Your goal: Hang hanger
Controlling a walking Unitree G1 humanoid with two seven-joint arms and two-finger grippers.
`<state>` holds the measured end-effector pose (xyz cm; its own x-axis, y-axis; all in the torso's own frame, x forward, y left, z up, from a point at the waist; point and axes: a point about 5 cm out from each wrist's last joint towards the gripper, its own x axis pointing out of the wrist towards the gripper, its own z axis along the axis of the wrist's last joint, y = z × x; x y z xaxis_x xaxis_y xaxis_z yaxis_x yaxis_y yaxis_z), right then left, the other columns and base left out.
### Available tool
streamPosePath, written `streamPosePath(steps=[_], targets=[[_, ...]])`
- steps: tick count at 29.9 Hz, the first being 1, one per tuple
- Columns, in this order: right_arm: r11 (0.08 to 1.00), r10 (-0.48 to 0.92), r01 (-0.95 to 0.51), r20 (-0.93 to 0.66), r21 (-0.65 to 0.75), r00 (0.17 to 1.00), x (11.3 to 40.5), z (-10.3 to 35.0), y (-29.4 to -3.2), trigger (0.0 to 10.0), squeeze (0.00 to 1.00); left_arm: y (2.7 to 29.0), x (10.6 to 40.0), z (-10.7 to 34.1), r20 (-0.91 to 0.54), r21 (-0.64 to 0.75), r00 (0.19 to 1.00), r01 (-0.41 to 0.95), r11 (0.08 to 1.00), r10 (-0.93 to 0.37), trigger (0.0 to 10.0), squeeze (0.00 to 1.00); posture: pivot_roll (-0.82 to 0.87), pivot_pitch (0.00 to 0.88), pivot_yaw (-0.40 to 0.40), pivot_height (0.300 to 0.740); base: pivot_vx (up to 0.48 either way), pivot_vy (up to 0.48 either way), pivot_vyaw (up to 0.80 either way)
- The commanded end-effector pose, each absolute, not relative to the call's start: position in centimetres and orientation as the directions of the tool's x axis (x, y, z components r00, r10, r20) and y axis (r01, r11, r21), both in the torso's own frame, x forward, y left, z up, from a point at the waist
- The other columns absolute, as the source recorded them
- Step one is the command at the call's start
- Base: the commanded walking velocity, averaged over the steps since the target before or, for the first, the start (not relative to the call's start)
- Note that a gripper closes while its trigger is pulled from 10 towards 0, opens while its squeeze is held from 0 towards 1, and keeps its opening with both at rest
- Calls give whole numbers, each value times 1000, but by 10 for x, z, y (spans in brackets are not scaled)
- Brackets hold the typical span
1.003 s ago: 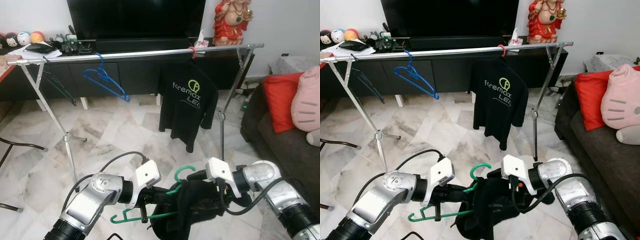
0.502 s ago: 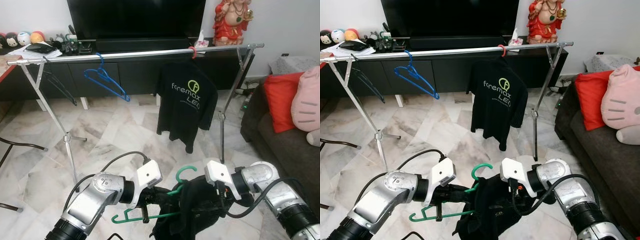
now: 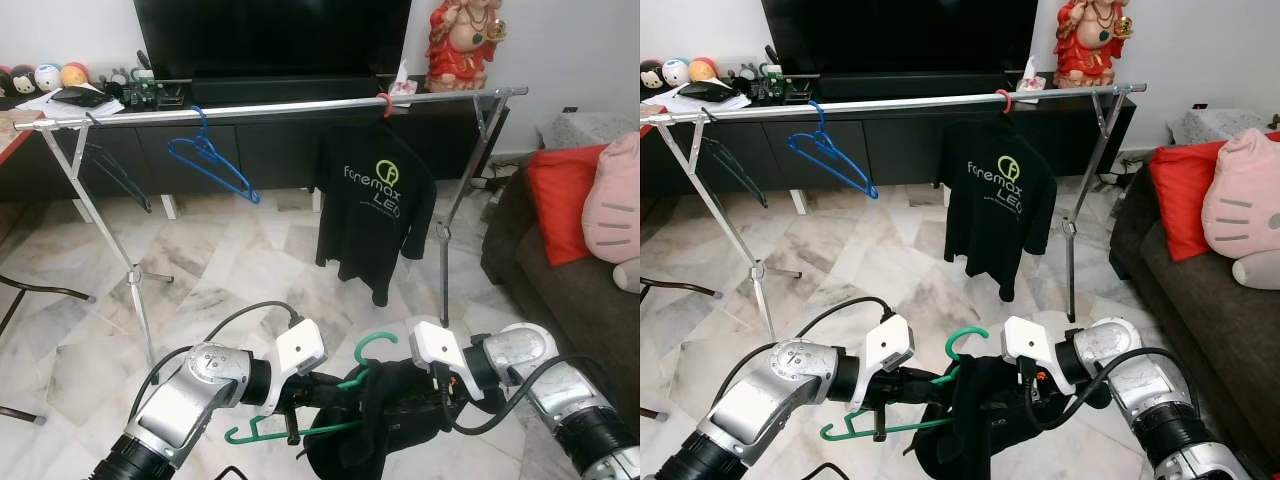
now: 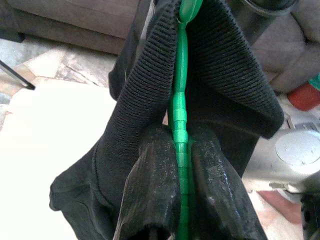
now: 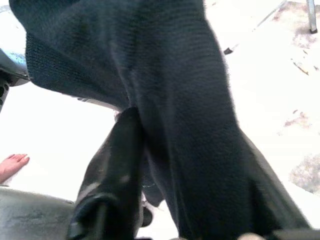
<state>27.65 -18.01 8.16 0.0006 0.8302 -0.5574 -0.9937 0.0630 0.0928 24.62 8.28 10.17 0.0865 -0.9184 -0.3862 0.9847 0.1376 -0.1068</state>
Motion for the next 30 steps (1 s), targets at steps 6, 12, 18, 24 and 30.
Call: streamPosePath(steps=[6, 12, 18, 24, 30], targets=[[49, 831, -995, -557, 84, -6, 279, 85, -178, 0, 0, 79, 251, 113, -367, -44, 86, 993, 110, -926, 10000, 0, -2, 0, 7, 716, 0, 0, 0], [59, 833, -996, -554, 74, 8, 280, 83, -176, 0, 0, 78, 253, 115, -360, -24, 101, 993, 118, -927, 10000, 0, 1, 0, 8, 716, 0, 0, 0], [59, 833, -996, -554, 74, 8, 280, 83, -176, 0, 0, 78, 253, 115, -360, -24, 101, 993, 118, -927, 10000, 0, 1, 0, 8, 716, 0, 0, 0], [59, 833, -996, -554, 74, 8, 280, 83, -176, 0, 0, 78, 253, 115, -360, -24, 101, 993, 118, -927, 10000, 0, 1, 0, 8, 716, 0, 0, 0], [59, 833, -996, -554, 74, 8, 280, 83, -176, 0, 0, 78, 253, 115, -360, -24, 101, 993, 118, -927, 10000, 0, 1, 0, 8, 716, 0, 0, 0]])
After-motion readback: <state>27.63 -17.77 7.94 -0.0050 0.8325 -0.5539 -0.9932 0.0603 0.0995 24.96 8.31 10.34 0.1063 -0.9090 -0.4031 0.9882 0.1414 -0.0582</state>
